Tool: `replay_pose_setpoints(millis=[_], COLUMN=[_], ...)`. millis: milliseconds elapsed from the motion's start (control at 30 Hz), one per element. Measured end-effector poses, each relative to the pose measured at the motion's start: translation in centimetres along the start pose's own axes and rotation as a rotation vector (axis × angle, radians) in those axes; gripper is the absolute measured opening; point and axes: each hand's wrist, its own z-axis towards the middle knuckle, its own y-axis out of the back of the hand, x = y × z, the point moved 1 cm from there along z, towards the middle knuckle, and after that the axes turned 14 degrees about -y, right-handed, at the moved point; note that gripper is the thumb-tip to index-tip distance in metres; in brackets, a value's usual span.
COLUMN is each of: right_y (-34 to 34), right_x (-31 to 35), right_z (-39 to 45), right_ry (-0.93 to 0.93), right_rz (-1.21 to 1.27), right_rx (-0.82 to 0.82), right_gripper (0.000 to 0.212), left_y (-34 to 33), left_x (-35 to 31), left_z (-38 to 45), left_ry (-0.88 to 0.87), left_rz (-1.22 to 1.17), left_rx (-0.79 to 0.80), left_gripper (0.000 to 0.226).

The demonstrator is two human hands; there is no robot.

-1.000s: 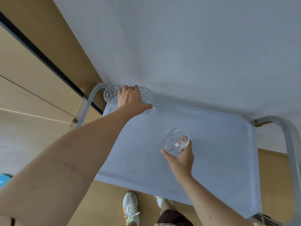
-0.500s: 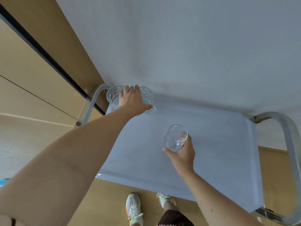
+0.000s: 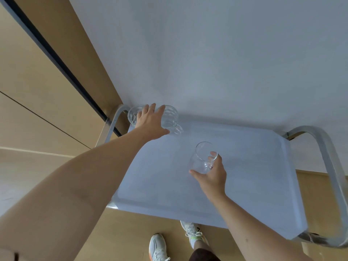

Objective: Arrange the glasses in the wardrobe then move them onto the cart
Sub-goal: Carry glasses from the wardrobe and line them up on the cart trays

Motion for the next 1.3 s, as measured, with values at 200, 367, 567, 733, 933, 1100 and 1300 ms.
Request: replay_pose_setpoints(millis=[200,367,567,733,933,1100,1300], right_y=[-0.4,-0.5,-0.4,-0.5,-0.7,-0.6,0.0], right_x=[-0.1,-0.1,-0.1,-0.2,-0.1,0.6,1.9], right_z=[1.0,1.5,1.9,1.8,1.6,1.2,-0.1], right_ry=[0.009,0.026,0.021,0.009,0.002,0.016,0.025], right_rz=[0.021,0.020,0.016,0.010,0.008,0.009,0.000], right_rx=[-0.001,0.006,0.000,0.002,0.022,0.019,0.004], right_gripper=[0.090,0.091,0.090,0.090,0.090,0.091,0.091], left_y=[-0.5,-0.4,-0.4,-0.1,-0.1,0.2,1.1], left_x=[-0.3,-0.5,-0.2,-0.1,0.2,-0.2,-0.5], left_z=[2.3,2.7,2.4,2.5,2.4,1.3,-2.9], left_ry=[-0.001,0.020,0.040,0.017,-0.040,-0.021,-0.040], left_rz=[0.000,-0.091,-0.117,-0.043,0.123,0.100,0.018], left_rx=[0.074,0.039,0.040,0.063,0.084,0.087,-0.035], left_gripper=[0.111,0.097,0.093,0.096,0.101,0.113,0.097])
